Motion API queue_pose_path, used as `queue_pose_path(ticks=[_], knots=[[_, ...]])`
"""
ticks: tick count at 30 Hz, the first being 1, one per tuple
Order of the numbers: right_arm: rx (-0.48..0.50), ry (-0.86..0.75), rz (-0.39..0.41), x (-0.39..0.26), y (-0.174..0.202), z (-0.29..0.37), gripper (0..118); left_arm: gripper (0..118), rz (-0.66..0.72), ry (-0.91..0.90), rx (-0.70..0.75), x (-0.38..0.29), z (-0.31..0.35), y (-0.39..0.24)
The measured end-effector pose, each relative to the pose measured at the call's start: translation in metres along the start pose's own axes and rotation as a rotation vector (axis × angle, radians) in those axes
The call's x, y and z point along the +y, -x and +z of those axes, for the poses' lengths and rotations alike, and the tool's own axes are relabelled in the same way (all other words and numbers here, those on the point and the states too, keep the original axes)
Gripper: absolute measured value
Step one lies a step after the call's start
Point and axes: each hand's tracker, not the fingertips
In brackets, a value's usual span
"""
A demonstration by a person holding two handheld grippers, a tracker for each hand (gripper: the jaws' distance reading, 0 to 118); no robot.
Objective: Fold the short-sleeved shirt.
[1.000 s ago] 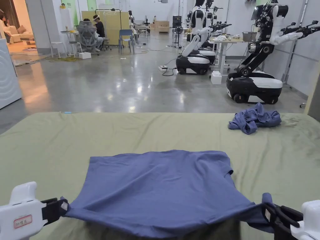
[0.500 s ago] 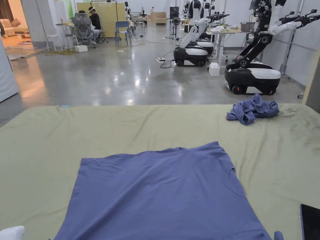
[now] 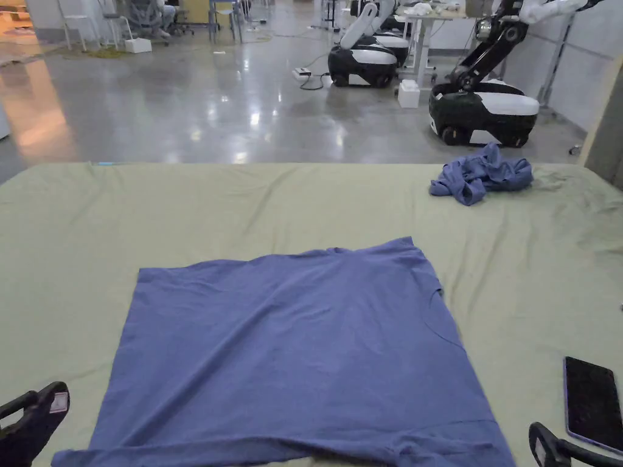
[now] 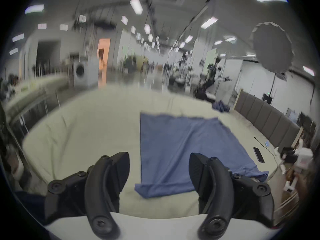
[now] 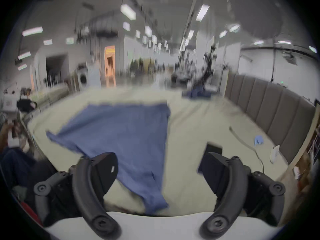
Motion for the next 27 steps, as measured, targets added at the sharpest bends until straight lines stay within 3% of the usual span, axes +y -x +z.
queue_pose_path(ticks=[2, 4, 5, 6, 7, 8, 10, 11, 14, 15, 16, 17, 18, 19, 20, 21, 23, 26, 27], knots=[[0.003, -0.103, -0.025, 0.002, 0.015, 0.027, 109, 85, -0.038, -0.031, 0.008, -0.005, 0.025, -0.027], [0.007, -0.073, -0.056, 0.006, 0.051, 0.044, 105, 81, -0.019, -0.095, 0.010, -0.019, 0.046, -0.050], [0.057, -0.036, -0.101, 0.005, 0.057, 0.048, 83, 67, -0.026, -0.116, -0.003, -0.027, 0.055, -0.061], [0.108, -0.031, -0.137, 0.003, 0.061, 0.053, 34, 28, -0.046, -0.104, 0.007, -0.032, 0.059, -0.071], [0.085, -0.010, -0.155, -0.002, 0.068, 0.050, 2, 0, -0.079, -0.073, 0.012, -0.036, 0.059, -0.082], [0.020, -0.030, -0.177, -0.006, 0.071, 0.057, 2, 0, -0.063, -0.088, 0.059, -0.045, 0.060, -0.079], [0.126, 0.045, -0.147, -0.005, 0.069, 0.053, 2, 0, 0.002, -0.024, -0.101, -0.054, 0.063, -0.075], [0.045, 0.054, -0.104, -0.008, 0.069, 0.048, 2, 0, -0.013, -0.031, -0.037, -0.057, 0.062, -0.083], [0.084, 0.108, -0.143, -0.005, 0.053, 0.025, 3, 0, -0.012, 0.031, -0.062, -0.061, 0.055, -0.079], [0.071, 0.148, -0.128, 0.000, 0.051, 0.014, 15, 0, -0.015, 0.029, -0.031, -0.062, 0.055, -0.078], [0.057, 0.191, -0.104, 0.001, 0.044, -0.005, 65, 0, -0.011, 0.032, -0.047, -0.063, 0.055, -0.080], [0.043, 0.248, -0.083, 0.001, 0.039, -0.027, 108, 0, -0.004, 0.036, -0.055, -0.063, 0.054, -0.077], [0.016, 0.344, -0.070, -0.002, 0.036, -0.052, 118, 0, 0.002, 0.038, -0.051, -0.063, 0.052, -0.076], [-0.036, 0.471, -0.077, -0.017, 0.020, -0.075, 115, 0, 0.008, 0.041, -0.055, -0.062, 0.052, -0.077], [-0.034, 0.500, -0.074, -0.025, 0.014, -0.093, 112, 0, 0.010, 0.045, -0.057, -0.061, 0.050, -0.077], [0.033, 0.586, -0.095, -0.034, 0.012, -0.107, 110, 0, 0.010, 0.047, -0.054, -0.061, 0.049, -0.077], [0.042, 0.745, -0.138, -0.063, 0.000, -0.132, 98, 0, 0.009, 0.048, -0.053, -0.062, 0.049, -0.074], [0.117, 0.805, -0.156, -0.081, 0.000, -0.144, 92, 0, 0.018, 0.059, -0.047, -0.062, 0.046, -0.073], [0.151, 0.823, -0.177, -0.087, -0.002, -0.143, 75, 0, 0.021, 0.066, -0.049, -0.062, 0.043, -0.071]])
